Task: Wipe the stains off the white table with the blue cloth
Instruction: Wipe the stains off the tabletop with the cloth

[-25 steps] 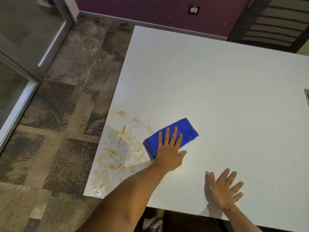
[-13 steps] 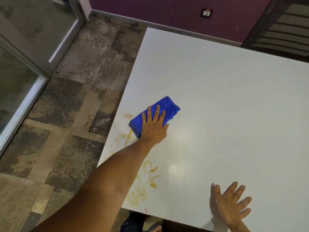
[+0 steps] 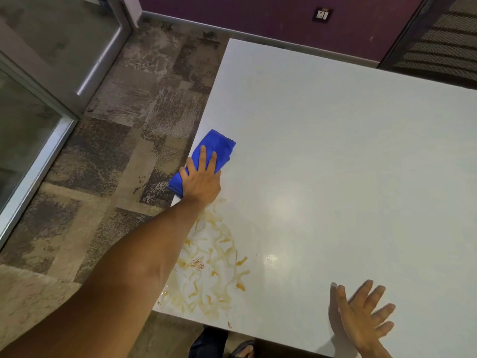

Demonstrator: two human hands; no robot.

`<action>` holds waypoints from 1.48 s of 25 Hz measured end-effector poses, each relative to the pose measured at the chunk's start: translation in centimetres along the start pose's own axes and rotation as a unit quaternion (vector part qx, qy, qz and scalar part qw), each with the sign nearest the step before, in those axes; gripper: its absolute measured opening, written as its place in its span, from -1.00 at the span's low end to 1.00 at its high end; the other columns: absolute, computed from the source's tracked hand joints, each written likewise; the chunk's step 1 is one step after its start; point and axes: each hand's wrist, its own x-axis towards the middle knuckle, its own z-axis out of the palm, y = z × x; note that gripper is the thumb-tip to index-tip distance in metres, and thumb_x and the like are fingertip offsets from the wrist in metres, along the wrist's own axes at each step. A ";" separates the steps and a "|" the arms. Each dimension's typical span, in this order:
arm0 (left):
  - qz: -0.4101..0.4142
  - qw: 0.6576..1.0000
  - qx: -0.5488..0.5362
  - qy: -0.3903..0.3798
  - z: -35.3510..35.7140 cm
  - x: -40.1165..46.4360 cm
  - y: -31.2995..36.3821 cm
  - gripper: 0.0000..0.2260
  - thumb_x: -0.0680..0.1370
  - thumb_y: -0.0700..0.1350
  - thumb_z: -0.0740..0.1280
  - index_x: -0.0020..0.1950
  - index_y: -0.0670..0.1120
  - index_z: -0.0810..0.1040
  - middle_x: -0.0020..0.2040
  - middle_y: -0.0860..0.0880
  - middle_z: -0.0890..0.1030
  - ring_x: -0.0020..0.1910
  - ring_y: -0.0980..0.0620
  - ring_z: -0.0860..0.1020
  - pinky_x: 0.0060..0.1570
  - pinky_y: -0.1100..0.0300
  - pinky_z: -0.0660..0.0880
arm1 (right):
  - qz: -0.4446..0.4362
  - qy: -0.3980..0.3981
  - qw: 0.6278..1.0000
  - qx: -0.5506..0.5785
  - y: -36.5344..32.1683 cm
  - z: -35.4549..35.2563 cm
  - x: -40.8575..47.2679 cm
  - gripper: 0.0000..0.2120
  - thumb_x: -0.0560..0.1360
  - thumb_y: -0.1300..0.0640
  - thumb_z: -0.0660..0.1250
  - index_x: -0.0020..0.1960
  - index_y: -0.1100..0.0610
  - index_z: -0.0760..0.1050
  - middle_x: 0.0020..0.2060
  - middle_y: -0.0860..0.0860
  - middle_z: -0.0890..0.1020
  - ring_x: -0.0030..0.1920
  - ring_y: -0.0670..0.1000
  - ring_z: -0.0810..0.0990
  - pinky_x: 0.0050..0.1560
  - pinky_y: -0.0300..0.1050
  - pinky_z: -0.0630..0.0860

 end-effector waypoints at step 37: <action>0.171 0.961 -0.192 -0.106 -2.3 -2.3 9.1 -0.61 0.63 0.16 0.13 0.36 0.04 0.52 0.55 0.04 0.30 0.34 -0.22 0.30 0.35 -0.18 0.31 | -0.003 -0.037 0.999 -0.018 -0.1 -0.5 -0.1 0.21 0.14 -0.69 -0.39 0.62 -0.04 -0.43 0.60 -0.04 -0.44 0.58 0.21 -0.48 0.52 0.29 -0.40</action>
